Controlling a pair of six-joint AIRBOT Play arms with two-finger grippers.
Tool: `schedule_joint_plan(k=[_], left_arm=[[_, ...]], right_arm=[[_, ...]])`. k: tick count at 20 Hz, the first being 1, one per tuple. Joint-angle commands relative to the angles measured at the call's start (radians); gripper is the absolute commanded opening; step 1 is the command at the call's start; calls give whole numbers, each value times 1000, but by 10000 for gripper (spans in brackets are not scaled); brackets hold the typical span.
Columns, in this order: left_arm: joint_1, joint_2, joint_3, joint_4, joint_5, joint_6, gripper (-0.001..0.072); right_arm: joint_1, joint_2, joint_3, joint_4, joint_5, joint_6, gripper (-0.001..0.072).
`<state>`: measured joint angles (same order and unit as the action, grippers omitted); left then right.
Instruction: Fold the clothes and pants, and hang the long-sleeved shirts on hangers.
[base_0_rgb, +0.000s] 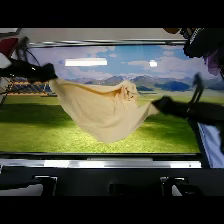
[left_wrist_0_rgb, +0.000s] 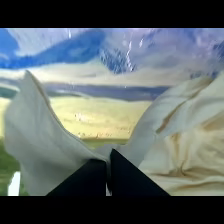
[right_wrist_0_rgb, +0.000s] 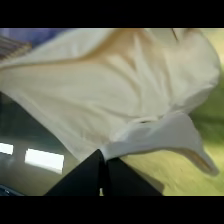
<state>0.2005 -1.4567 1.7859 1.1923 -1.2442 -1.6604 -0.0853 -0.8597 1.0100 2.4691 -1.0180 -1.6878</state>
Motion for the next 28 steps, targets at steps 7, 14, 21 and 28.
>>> schedule_joint_plan(k=[7, 14, 21, 28], left_arm=[[210, 529, 209, 132, -80, -235, 15], [216, 599, 150, 148, -80, -232, 15], [112, 351, -333, 14, -31, -153, 15], [17, 44, -600, 15, 270, -153, 16]], right_arm=[[2, 106, 923, -186, -40, 191, 29], [2, 8, 972, -454, -58, 376, 29], [19, -615, 955, -337, -297, 345, 29], [172, -1121, 952, -299, -85, 306, 30]])
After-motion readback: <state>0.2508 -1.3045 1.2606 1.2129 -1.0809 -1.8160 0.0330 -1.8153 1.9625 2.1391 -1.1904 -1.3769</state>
